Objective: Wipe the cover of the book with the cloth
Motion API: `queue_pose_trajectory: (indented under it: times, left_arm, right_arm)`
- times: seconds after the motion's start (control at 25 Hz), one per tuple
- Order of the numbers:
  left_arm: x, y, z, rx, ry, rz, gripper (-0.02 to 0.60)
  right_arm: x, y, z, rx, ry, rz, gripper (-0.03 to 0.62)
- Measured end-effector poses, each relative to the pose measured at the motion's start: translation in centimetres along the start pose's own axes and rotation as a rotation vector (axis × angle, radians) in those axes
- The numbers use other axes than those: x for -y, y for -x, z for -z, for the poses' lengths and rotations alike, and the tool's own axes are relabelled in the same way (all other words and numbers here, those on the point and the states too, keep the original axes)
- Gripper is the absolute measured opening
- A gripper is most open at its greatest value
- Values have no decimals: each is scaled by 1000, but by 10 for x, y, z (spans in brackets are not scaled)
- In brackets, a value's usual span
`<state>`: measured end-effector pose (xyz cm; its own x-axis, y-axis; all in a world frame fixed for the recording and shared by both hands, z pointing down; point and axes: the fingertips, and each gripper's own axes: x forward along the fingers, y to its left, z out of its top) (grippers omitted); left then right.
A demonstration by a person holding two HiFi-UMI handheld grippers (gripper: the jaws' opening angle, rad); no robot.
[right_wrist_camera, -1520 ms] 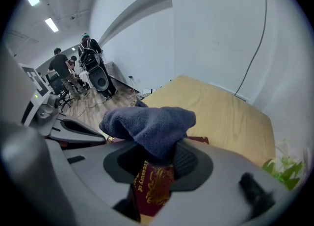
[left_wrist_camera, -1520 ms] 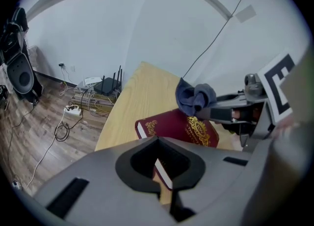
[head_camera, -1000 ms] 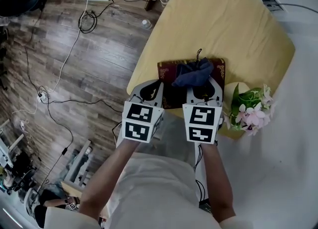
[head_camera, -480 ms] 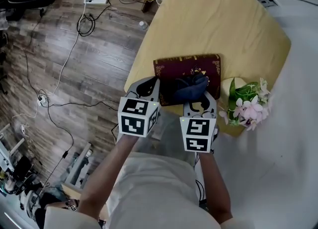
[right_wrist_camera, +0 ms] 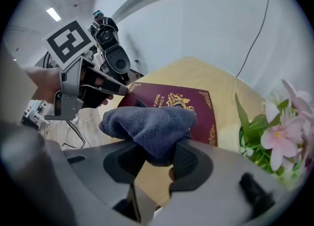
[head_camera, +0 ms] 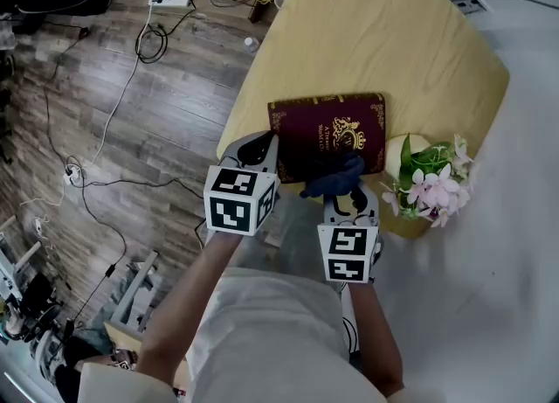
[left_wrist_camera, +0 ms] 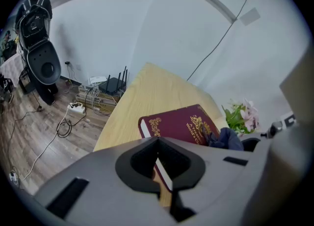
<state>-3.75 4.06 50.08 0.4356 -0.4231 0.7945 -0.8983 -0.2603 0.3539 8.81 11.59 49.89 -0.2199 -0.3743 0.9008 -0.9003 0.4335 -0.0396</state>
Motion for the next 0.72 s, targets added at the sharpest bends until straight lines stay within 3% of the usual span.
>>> queue_pose_trajectory:
  times: [0.2, 0.36, 0.72]
  left_arm:
    - [0, 1, 0, 2, 13, -2, 8]
    - [1, 2, -1, -6, -10, -16, 8]
    - [6, 25, -20, 49, -53, 25, 8]
  right_arm:
    - [-3, 5, 10, -36, -1, -21, 149]
    - [-4, 13, 22, -57, -62, -43, 149]
    - [-12, 23, -4, 19, -42, -42, 149]
